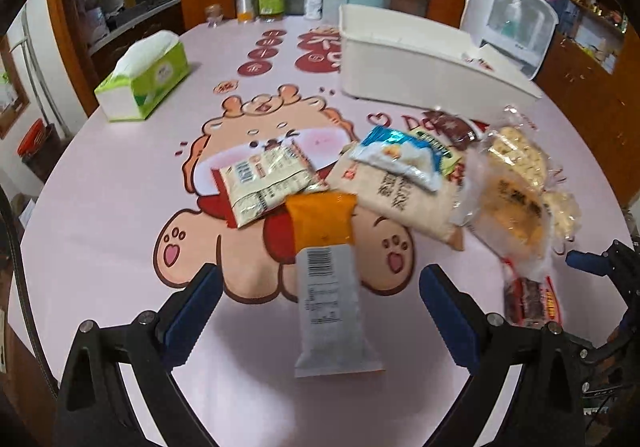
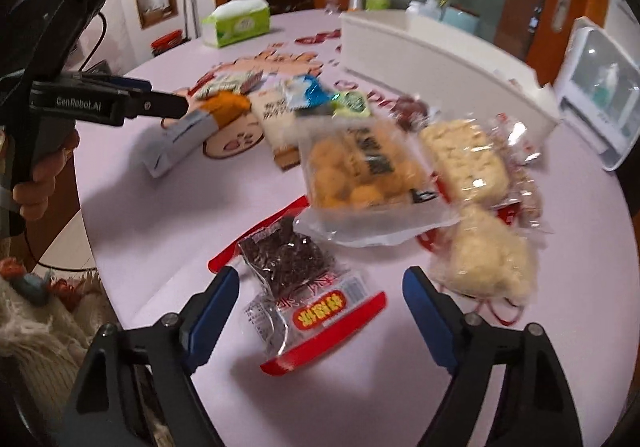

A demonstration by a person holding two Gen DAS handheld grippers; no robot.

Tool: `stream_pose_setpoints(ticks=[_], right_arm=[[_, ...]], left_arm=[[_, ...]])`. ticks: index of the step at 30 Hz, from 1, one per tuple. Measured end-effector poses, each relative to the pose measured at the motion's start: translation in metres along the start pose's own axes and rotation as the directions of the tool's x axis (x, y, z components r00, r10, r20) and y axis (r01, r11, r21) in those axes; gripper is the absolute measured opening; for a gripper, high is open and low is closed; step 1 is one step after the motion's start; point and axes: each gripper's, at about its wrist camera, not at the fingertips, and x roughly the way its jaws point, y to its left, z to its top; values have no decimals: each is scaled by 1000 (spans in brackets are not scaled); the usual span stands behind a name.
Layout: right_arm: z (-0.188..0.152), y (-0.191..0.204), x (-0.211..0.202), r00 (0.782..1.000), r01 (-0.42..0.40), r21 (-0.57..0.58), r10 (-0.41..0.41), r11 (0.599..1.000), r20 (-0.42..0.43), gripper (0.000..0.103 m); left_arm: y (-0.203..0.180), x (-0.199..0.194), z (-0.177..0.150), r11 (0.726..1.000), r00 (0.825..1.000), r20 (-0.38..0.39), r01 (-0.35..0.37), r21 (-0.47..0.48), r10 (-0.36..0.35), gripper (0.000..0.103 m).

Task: Organize snacks
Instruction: 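Grasp the orange-topped biscuit pack with the left tool while the right tool grasps the chocolate pack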

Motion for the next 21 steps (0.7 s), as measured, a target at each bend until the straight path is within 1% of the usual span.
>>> stream_pose_setpoints(ticks=[3, 9, 12, 14, 17, 19, 21], right_arm=[[3, 2, 15, 999, -36, -15, 35, 999, -23, 84], [11, 6, 32, 996, -77, -45, 75, 996, -47, 83], [14, 10, 32, 995, -89, -62, 86, 994, -47, 77], [14, 12, 31, 995, -100, -77, 97, 992, -40, 66], [16, 16, 31, 995, -93, -78, 90, 993, -44, 62], [17, 16, 31, 996, -85, -70, 82, 994, -46, 61], [17, 18, 30, 996, -81, -60, 79, 995, -40, 61]], left_arm=[[5, 11, 1, 1000, 1000, -28, 5, -19, -5, 98], [7, 29, 1, 999, 997, -76, 11, -35, -13, 98], [9, 36, 1, 999, 995, -95, 19, -50, -24, 98], [12, 40, 0, 998, 994, -104, 23, -62, -29, 98], [15, 47, 0, 996, 991, -126, 31, -83, -41, 98], [14, 48, 1, 996, 992, -121, 30, -79, -40, 98], [13, 48, 1, 997, 993, -110, 24, -78, -33, 91]])
